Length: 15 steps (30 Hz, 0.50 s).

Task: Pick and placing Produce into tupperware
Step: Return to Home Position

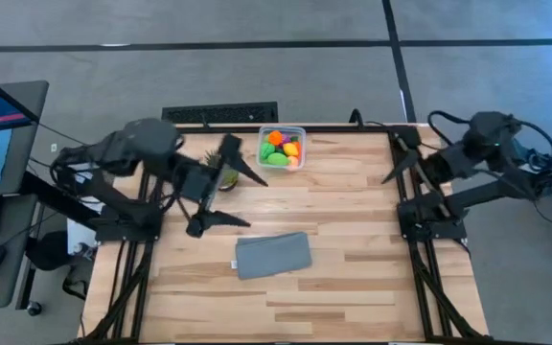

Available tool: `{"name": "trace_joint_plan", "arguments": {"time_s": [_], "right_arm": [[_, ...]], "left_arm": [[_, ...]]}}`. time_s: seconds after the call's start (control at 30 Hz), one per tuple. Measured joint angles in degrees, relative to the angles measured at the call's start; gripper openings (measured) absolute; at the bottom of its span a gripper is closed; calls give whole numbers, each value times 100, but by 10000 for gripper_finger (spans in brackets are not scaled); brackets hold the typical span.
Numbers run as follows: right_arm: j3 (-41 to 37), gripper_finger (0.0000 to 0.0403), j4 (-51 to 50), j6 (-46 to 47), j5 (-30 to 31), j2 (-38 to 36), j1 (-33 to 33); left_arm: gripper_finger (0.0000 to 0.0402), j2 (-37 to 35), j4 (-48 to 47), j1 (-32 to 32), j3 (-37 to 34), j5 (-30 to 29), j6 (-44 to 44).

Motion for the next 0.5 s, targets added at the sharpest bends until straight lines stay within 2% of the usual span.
{"name": "trace_joint_plan", "arguments": {"time_s": [0.07,0.17,0.33,0.5], "right_arm": [[0,256,-20,-38,241,-126,215],[0,256,-88,-39,583,-329,430],[-259,256,-138,226,1059,-696,621],[-1152,256,488,491,1434,-1306,611]], "left_arm": [[360,-22,130,484,-211,1001,-114],[360,-174,379,1090,-594,1826,-315],[360,-664,1155,1725,-1691,2100,-555],[360,-1593,2889,2275,-3444,1971,-1103]]}}
